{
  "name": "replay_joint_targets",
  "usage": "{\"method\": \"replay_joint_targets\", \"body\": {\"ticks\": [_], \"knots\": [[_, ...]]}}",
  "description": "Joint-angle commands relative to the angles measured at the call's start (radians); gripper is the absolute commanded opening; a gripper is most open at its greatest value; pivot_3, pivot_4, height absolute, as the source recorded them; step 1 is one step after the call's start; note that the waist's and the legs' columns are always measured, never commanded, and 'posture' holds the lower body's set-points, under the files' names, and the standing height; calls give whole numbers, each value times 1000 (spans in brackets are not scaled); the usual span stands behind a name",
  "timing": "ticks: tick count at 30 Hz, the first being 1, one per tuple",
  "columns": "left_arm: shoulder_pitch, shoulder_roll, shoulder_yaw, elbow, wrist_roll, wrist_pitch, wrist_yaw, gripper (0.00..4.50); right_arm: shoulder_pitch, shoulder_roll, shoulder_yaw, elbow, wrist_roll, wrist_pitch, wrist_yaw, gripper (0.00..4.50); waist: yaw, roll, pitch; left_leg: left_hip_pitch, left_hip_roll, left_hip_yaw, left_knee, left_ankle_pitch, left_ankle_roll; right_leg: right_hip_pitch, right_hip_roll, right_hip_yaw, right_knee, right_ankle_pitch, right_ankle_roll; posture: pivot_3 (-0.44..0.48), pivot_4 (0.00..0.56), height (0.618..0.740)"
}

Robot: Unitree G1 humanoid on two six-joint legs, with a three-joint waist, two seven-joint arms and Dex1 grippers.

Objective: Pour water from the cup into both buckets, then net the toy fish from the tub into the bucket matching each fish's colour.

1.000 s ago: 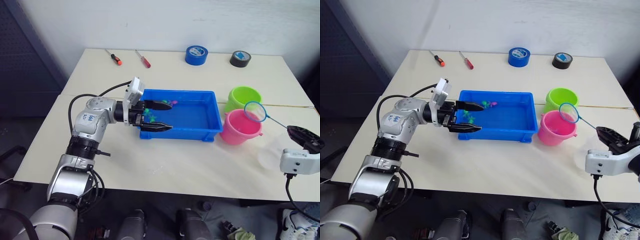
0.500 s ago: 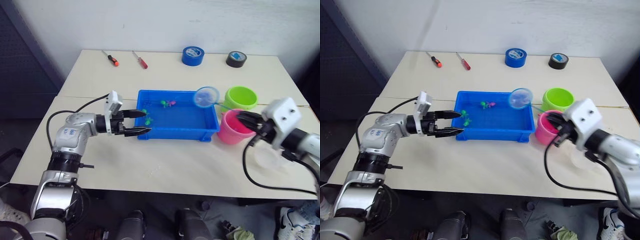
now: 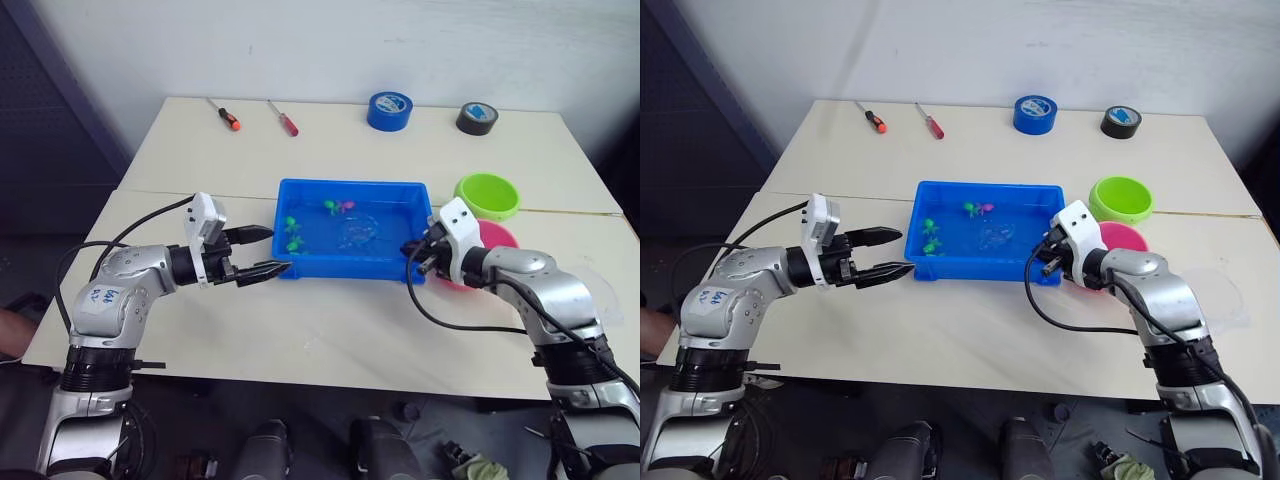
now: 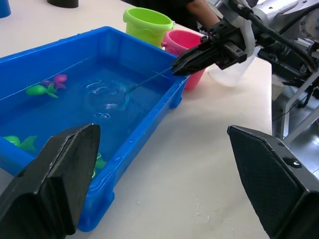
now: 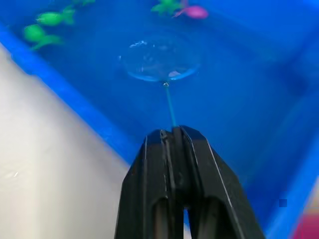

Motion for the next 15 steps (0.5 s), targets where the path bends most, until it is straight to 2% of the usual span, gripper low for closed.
{"method": "replay_joint_targets", "body": {"ticks": [1,9,15], "knots": [[5,13,32,-53,-30,8,20,4451,-62,44,7,78,-37,-75,-12,0,-1,0,0,0,0,0,0,0,0,0,0,0,0,0,0,0,150,740],[-5,19,36,-55,-37,10,42,4451,-158,115,-10,250,-81,-131,-27,0,-10,0,0,-1,0,3,0,0,-1,-4,2,0,2,0,0,0,150,740],[-13,16,30,-43,-34,1,41,4451,-136,114,-46,160,-56,-118,-17,0,-20,0,0,-2,1,3,-1,0,-1,-5,2,0,3,0,0,0,150,740]]}}
